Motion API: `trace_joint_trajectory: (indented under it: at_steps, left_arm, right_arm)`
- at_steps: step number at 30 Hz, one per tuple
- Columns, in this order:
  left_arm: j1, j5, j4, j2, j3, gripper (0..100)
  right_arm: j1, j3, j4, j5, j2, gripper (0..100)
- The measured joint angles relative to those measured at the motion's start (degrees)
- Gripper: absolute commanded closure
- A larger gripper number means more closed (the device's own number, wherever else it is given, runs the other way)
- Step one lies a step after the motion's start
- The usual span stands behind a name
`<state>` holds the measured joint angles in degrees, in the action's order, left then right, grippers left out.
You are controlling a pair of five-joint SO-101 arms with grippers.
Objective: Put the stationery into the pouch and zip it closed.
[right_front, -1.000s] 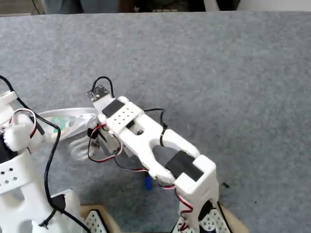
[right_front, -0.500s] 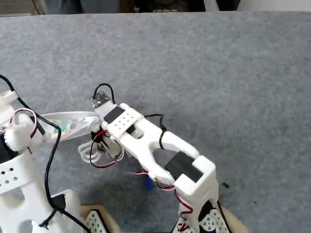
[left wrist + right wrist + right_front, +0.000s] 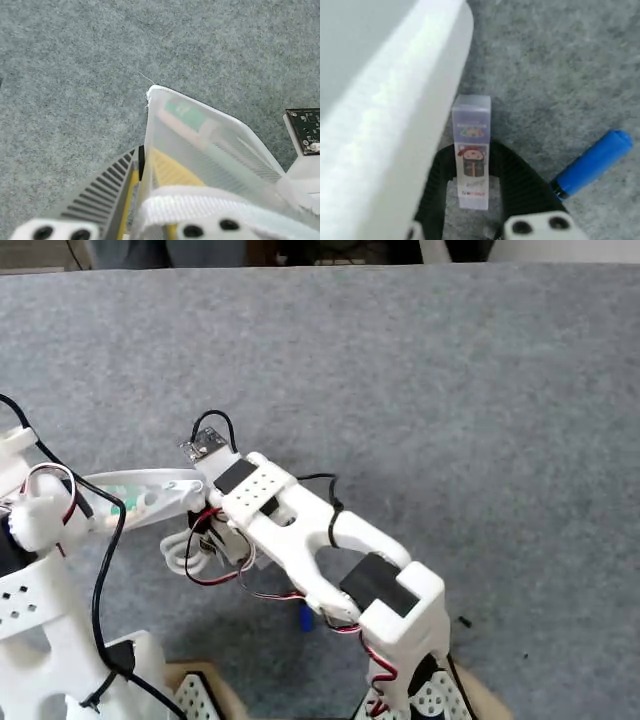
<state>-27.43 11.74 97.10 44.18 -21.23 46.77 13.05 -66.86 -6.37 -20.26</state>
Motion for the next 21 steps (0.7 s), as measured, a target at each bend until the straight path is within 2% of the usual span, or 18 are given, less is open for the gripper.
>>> trace_joint_trajectory:
  at_steps: [7,12,21]
  left_arm:
    - [0.1,0.1,0.0,0.0,0.0,97]
    - [0.2,0.1,0.0,0.0,0.0,97]
    - [9.4,0.1,3.4,-0.9,5.6,97]
  right_arm:
    - [-3.5,0.0,-0.3,0.2,0.1,98.7]
    - [-7.8,-2.9,-5.3,0.2,0.1,98.7]
    - [-14.6,-12.3,-15.9,0.2,0.1,98.7]
